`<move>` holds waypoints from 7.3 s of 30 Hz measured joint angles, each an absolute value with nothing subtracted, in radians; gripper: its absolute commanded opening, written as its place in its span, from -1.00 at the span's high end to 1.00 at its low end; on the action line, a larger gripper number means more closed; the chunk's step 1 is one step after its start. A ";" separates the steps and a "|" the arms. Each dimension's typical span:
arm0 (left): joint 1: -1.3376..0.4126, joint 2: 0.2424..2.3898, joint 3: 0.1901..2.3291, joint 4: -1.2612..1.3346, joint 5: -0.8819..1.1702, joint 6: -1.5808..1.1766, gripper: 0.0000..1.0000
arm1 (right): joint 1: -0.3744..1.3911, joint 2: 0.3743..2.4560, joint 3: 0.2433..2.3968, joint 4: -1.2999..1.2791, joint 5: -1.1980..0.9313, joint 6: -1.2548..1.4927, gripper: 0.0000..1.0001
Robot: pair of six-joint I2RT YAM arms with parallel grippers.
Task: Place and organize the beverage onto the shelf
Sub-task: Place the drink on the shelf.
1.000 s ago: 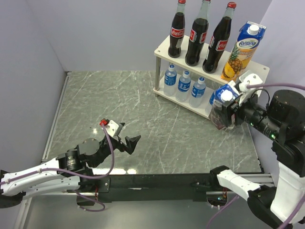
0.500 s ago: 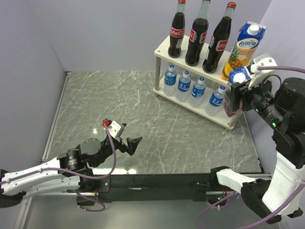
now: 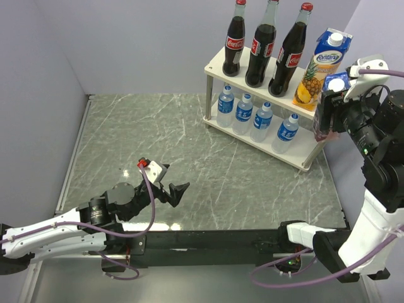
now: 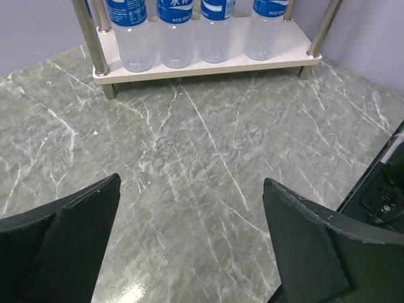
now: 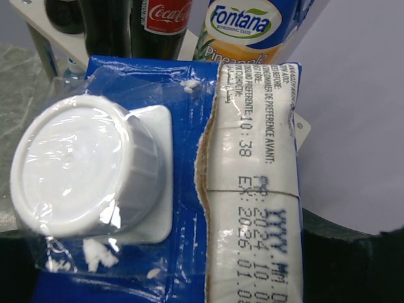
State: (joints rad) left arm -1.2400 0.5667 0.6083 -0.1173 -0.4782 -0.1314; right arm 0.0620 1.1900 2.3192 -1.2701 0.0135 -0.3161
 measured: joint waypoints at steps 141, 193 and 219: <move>-1.254 0.514 0.608 -0.141 -0.354 -0.135 -0.99 | -0.626 1.615 2.423 -1.046 -0.816 -0.270 -0.58; -1.254 0.515 0.608 -0.147 -0.356 -0.134 -0.99 | -0.704 1.671 2.418 -0.978 -1.070 -0.357 -0.25; -1.254 0.522 0.608 -0.148 -0.356 -0.133 -0.99 | -0.712 1.672 2.440 -1.041 -1.149 -0.464 -0.21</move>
State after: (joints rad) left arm -1.2537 0.5217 0.6083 -0.1478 -0.3557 -0.1333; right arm -0.7116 1.6722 2.4405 -1.0412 -1.1492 -0.4637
